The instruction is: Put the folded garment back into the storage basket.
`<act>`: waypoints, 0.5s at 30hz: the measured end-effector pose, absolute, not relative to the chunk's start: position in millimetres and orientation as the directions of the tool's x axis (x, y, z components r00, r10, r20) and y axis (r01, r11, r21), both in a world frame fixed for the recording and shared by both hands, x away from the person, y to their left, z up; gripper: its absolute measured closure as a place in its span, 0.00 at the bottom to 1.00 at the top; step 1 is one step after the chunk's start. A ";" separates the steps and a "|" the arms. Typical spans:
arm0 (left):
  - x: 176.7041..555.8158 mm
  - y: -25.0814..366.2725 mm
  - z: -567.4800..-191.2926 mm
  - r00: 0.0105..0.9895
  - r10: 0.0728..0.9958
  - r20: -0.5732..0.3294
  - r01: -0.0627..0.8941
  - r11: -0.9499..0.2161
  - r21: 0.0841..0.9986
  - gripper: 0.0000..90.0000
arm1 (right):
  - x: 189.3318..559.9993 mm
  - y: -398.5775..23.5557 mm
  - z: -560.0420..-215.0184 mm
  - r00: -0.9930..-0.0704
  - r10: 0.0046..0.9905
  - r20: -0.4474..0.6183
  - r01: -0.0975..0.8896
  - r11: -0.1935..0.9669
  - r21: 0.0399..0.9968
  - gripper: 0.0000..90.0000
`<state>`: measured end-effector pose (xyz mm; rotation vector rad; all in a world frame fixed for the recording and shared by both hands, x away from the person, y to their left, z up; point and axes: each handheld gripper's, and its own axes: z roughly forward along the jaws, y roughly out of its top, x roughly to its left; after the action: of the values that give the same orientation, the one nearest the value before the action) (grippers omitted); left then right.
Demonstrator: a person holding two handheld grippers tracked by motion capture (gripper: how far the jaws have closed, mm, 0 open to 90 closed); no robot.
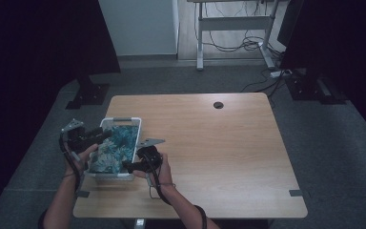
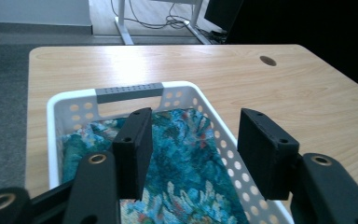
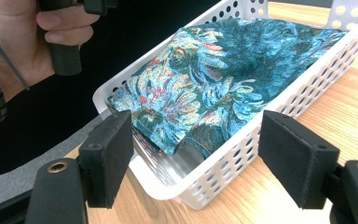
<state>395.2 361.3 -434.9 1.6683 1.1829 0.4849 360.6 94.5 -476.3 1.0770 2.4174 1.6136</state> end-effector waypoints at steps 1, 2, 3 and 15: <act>393.5 361.1 -435.2 0.440 0.873 -0.211 0.473 -0.026 0.881 0.49 | 360.0 92.8 -476.4 -0.758 0.563 0.329 0.519 0.215 0.828 0.29; 391.9 360.8 -435.6 0.436 0.876 -0.207 0.473 -0.027 0.881 0.49 | 359.2 91.3 -476.6 -0.759 0.561 0.330 0.518 0.214 0.828 0.29; 390.4 360.7 -436.1 0.432 0.879 -0.203 0.474 -0.029 0.880 0.49 | 358.3 90.0 -476.9 -0.761 0.560 0.328 0.516 0.215 0.829 0.29; 371.4 344.5 -441.7 0.435 0.886 -0.161 0.456 -0.063 0.888 0.47 | 344.1 67.4 -478.6 -0.766 0.556 0.322 0.503 0.208 0.839 0.29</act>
<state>371.4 344.5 -441.7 1.6907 1.1757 0.5391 344.1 67.4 -478.6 1.0544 2.4022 1.6352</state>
